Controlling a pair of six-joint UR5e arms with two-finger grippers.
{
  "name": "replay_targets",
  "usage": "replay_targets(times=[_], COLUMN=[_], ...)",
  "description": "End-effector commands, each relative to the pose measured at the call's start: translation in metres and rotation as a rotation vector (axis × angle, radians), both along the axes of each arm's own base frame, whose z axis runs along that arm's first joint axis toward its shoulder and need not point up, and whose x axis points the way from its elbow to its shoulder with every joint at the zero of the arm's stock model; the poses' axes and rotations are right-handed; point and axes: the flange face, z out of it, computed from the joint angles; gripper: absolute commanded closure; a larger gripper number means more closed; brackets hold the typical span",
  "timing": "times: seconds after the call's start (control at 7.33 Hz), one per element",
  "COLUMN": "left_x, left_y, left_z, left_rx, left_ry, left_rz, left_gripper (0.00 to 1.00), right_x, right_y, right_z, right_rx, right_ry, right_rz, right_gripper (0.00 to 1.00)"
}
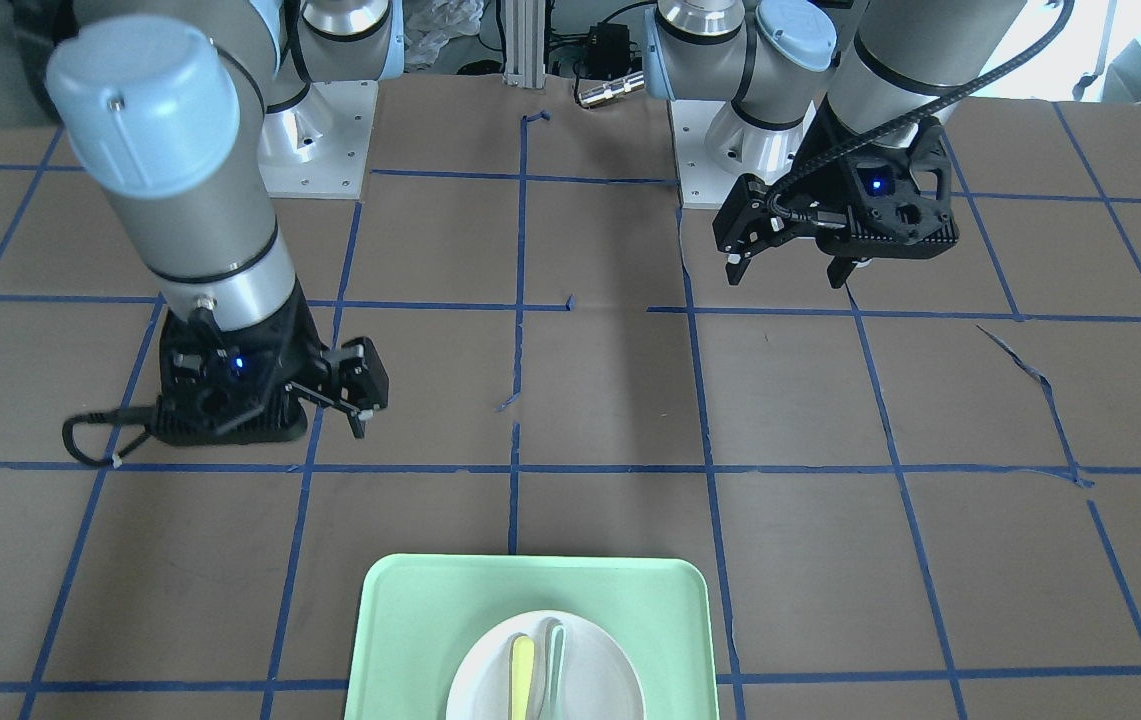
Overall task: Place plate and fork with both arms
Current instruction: 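Reach the right gripper over the plate toward the yellow fork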
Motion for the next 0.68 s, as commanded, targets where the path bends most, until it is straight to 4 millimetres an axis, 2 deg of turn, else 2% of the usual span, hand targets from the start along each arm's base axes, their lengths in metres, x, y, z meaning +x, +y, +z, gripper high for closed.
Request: replay_targets(times=[0.0,0.14,0.27,0.41,0.55], left_x=[0.000,0.000,0.000,0.000,0.000], left_y=[0.000,0.001,0.001,0.001,0.001], left_z=[0.000,0.001,0.000,0.000,0.000], left_rx=[0.000,-0.001,0.000,0.000,0.000], left_ry=[0.000,0.000,0.000,-0.002,0.000], left_rz=[0.000,0.000,0.000,0.000,0.000], left_gripper=[0.00,0.00,0.00,0.00,0.00], right_x=[0.041,0.058,0.079,0.084,0.093], right_y=[-0.082,-0.114,-0.136,-0.152,-0.155], right_z=[-0.053,-0.079,-0.111,-0.147,-0.164], right_rx=[0.002,0.001,-0.007,-0.025,-0.036], right_ry=[-0.017,-0.034,-0.040,-0.053,-0.071], right_rz=[0.010,-0.047,-0.055,-0.092,-0.163], right_gripper=[0.02,0.02,0.02,0.04,0.07])
